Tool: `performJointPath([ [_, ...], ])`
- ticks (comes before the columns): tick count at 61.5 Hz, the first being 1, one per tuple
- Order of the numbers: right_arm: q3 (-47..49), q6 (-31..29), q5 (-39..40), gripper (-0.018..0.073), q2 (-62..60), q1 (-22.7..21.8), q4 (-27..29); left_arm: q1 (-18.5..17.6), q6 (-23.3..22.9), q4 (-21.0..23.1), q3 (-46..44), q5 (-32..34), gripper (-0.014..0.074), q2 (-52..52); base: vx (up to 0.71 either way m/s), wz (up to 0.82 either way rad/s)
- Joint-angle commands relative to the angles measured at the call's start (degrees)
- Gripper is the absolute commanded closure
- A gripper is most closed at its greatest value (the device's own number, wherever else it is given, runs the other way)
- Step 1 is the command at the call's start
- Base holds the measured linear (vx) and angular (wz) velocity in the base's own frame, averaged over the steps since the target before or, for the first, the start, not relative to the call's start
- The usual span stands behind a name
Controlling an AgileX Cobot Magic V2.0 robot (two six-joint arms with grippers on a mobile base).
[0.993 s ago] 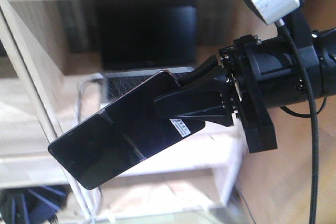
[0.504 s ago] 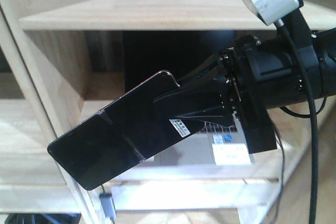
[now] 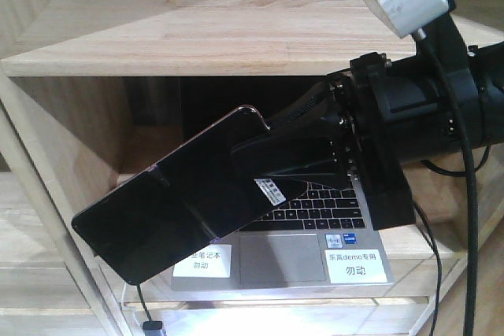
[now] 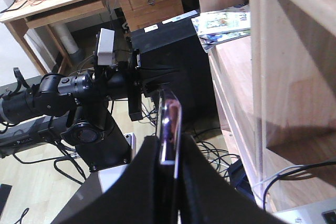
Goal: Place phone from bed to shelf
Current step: 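Raise the held phone above the upper shelf with the right gripper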
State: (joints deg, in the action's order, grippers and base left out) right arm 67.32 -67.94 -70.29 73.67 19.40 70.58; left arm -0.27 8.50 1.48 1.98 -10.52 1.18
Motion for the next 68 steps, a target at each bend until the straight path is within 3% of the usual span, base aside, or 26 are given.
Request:
performJointPath([
  [1,1.5,0.0,-3.3,0.0561,-1.5,-0.2,5.3,-0.3,-0.3,0.5,-1.3,4.1,0.0595,0.2,0.04,-0.02],
  [68,1.5,0.0,-3.0,0.0561,-1.5,-0.2,6.6,-0.3,-0.3,0.5,-1.3,4.1,0.0595,0.2,0.00,0.00],
])
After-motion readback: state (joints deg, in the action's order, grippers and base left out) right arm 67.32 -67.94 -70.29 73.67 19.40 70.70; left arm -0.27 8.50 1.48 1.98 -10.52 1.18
